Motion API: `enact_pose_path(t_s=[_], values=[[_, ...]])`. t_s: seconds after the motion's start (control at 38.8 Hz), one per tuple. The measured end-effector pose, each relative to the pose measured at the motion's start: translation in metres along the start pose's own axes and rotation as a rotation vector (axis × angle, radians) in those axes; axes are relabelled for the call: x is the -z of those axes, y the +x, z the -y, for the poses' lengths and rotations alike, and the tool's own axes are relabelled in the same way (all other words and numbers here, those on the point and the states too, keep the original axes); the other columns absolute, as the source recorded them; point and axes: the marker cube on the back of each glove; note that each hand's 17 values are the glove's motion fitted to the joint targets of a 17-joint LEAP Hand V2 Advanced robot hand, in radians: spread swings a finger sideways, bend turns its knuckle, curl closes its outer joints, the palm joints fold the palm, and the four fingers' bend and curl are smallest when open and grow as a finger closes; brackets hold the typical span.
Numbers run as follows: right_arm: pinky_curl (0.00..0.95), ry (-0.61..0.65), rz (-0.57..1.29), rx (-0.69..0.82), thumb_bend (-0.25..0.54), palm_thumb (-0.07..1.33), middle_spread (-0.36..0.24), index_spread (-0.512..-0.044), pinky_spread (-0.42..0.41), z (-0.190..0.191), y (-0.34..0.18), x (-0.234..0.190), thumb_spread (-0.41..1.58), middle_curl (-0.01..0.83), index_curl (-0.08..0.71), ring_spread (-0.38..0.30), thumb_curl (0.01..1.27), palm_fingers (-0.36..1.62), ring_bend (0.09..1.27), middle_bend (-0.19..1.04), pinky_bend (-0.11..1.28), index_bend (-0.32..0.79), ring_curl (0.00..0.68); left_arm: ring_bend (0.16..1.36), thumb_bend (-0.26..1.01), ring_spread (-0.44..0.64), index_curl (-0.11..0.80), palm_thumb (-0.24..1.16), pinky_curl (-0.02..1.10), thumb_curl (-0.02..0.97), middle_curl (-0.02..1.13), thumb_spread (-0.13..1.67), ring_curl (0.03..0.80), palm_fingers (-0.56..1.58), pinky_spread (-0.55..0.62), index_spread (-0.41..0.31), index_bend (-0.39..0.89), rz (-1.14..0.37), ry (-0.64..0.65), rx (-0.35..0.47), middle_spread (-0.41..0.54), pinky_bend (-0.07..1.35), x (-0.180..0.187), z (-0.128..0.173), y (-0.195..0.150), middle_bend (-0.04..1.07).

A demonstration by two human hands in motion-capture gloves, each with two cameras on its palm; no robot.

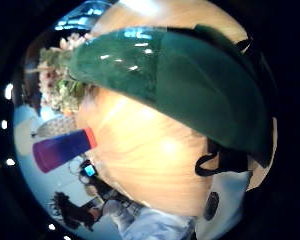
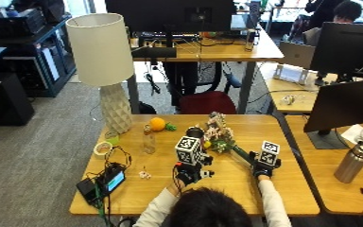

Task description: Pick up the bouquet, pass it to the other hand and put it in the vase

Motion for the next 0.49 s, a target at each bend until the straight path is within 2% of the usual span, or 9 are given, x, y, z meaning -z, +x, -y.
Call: enact_pose_path(t_s=[0.03, 0.08, 0.13, 0.18, 0.28, 0.34, 0.36, 0.49], values=[[0.318, 0.026, -0.014, 0.006, 0.065, 0.99, -0.097, -0.224, -0.096, 0.000, -0.001, 0.001, 0.99, 0.425, 0.255, -0.187, 0.40, 1.03, 0.57, 0.35, 0.50, 0.31, 0.366, 0.55, -0.02, 0.37, 0.247, 0.28, 0.31, 0.280, 0.35, 1.09, 0.253, 0.12, 0.44, 0.079, 0.14, 0.000, -0.003, 0.001, 0.182, 0.33, 0.000, 0.000, 0.000, 0.24], [0.323, 0.059, -0.033, 0.025, 0.075, 1.02, -0.115, -0.215, -0.128, 0.001, -0.003, 0.001, 0.99, 0.435, 0.270, -0.197, 0.42, 1.10, 0.55, 0.35, 0.49, 0.32, 0.372, 0.55, -0.02, 0.37, 0.249, 0.28, 0.31, 0.281, 0.35, 1.09, 0.254, 0.12, 0.44, 0.079, 0.14, -0.005, -0.009, 0.001, 0.182, 0.33, 0.000, 0.000, 0.000, 0.24], [0.341, 0.067, -0.036, 0.037, 0.079, 1.04, -0.132, -0.215, -0.201, 0.002, -0.004, 0.000, 1.00, 0.457, 0.270, -0.204, 0.42, 1.32, 0.64, 0.41, 0.54, 0.23, 0.407, 0.55, -0.02, 0.37, 0.250, 0.28, 0.31, 0.282, 0.35, 1.09, 0.255, 0.12, 0.44, 0.079, 0.14, -0.012, -0.016, 0.002, 0.182, 0.33, 0.001, 0.000, 0.000, 0.24], [0.350, 0.101, -0.031, 0.031, 0.085, 1.06, -0.140, -0.209, -0.228, 0.005, -0.003, -0.002, 1.03, 0.480, 0.286, -0.211, 0.42, 1.42, 0.70, 0.47, 0.54, 0.19, 0.427, 0.55, -0.02, 0.37, 0.252, 0.28, 0.31, 0.284, 0.35, 1.09, 0.256, 0.12, 0.44, 0.075, 0.14, -0.019, -0.022, 0.003, 0.182, 0.33, 0.002, 0.000, 0.001, 0.24], [0.386, 0.256, -0.022, -0.009, 0.046, 1.02, -0.153, -0.208, -0.252, 0.011, 0.001, 0.001, 1.06, 0.519, 0.305, -0.212, 0.39, 1.48, 0.81, 0.56, 0.60, 0.18, 0.472, 0.55, -0.02, 0.37, 0.254, 0.27, 0.31, 0.283, 0.36, 1.09, 0.257, 0.12, 0.44, 0.073, 0.14, -0.041, -0.034, 0.003, 0.182, 0.32, 0.003, 0.003, 0.000, 0.23], [0.399, 0.329, -0.004, -0.023, -0.010, 0.95, -0.160, -0.210, -0.252, 0.013, 0.003, 0.006, 1.04, 0.548, 0.335, -0.210, 0.37, 1.55, 0.85, 0.64, 0.62, 0.25, 0.490, 0.55, -0.02, 0.37, 0.255, 0.27, 0.31, 0.283, 0.36, 1.09, 0.258, 0.12, 0.44, 0.073, 0.14, -0.059, -0.042, 0.001, 0.182, 0.32, 0.002, 0.007, -0.001, 0.23], [0.403, 0.349, 0.008, -0.031, -0.043, 0.91, -0.159, -0.211, -0.247, 0.013, 0.004, 0.008, 1.03, 0.558, 0.360, -0.207, 0.36, 1.58, 0.85, 0.66, 0.61, 0.32, 0.495, 0.55, -0.02, 0.37, 0.255, 0.27, 0.31, 0.283, 0.36, 1.09, 0.259, 0.12, 0.44, 0.073, 0.14, -0.069, -0.047, 0.001, 0.182, 0.32, 0.002, 0.009, -0.002, 0.23], [0.440, 0.434, 0.104, -0.036, -0.028, 0.88, -0.159, -0.205, -0.245, 0.015, 0.009, 0.018, 1.03, 0.592, 0.425, -0.204, 0.35, 1.54, 0.90, 0.74, 0.65, 0.46, 0.528, 0.55, -0.02, 0.37, 0.260, 0.27, 0.32, 0.284, 0.36, 1.09, 0.260, 0.12, 0.44, 0.076, 0.14, -0.132, -0.064, -0.003, 0.182, 0.32, 0.007, 0.016, -0.002, 0.23]])
